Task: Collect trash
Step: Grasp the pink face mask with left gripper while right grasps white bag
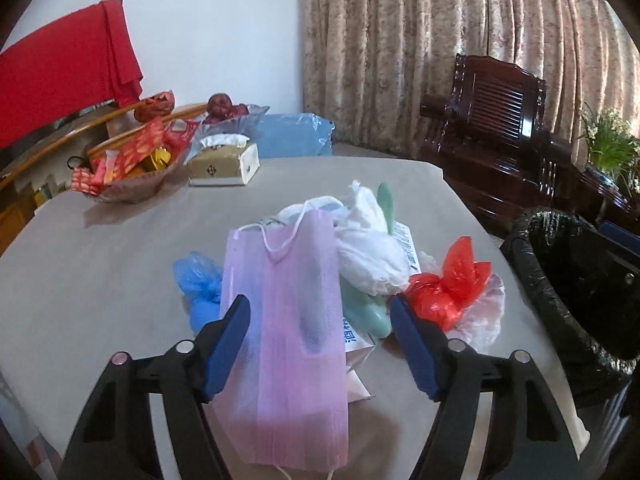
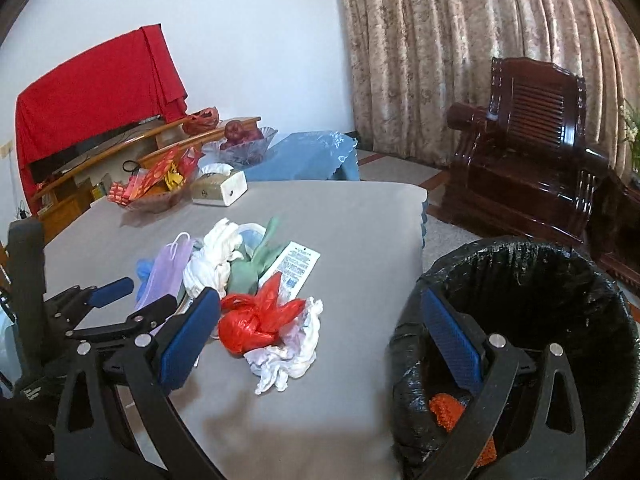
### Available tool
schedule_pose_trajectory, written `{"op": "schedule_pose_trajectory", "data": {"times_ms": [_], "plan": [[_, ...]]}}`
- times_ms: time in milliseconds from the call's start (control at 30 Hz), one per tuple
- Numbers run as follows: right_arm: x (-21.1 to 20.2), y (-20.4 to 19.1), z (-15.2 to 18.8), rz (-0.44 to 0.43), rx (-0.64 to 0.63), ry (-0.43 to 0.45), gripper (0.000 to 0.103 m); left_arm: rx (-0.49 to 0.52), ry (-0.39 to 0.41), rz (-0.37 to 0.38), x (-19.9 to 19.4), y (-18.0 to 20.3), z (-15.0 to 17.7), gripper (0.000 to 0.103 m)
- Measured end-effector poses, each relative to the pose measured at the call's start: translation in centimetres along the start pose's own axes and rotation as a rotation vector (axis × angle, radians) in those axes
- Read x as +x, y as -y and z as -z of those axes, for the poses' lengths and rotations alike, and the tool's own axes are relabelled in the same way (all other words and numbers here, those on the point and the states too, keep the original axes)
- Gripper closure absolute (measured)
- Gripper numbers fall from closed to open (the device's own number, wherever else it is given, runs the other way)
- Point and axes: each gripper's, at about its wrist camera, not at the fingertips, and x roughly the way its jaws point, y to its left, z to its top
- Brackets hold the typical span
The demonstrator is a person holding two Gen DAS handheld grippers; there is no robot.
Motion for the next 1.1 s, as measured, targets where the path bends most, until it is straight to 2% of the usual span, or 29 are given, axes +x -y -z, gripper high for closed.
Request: {"op": "schedule_pose_trajectory", "data": {"times_ms": [133, 233, 367, 433, 767, 867, 1000, 1100], "plan": [[0.8, -0.2, 0.1, -0.004, -0.014, -0.011, 0.006, 0.003, -0.017, -0.011, 1.4, -0.1, 0.2, 0.037], [1.4, -0.5, 0.2, -0.013, -0.019, -0.023, 0.006, -0.009, -0.036, -0.01, 2.0, -0.3, 0.4, 0.052], [2.3, -1.4, 0.2, -0.041, -0.039, -0.036, 0.011, -0.038, -0.043, 0.019, 1.8, -1.5, 0.4, 0.081], [2.6, -2.0, 0.1, -0.055, -0.05, -0.039, 0.012, -0.056, -0.034, 0.041, 1.3, -2.2, 0.3, 0.09], [4.6, -5.4, -1.8, -0.142, -0.1, -0.023, 0.023, -0.114, -0.004, 0.024, -0.3, -4.4, -0.5, 0.094], [5.5, -6.9, -2.4, -0.172, -0.113, -0.027, 0.024, -0.126, 0.007, 0.055, -1.0, -4.8, -1.1, 0.094], [6.4, -8.3, -2.1, -0.194, -0.126, -0.048, 0.025, -0.138, 0.002, 0.072, -1.2, -5.3, -1.3, 0.094], [7.3, -9.2, -1.4, -0.204, -0.146, -0.088, 0.03, -0.151, -0.022, 0.08, -0.7, -5.7, -0.7, 0.094]]}}
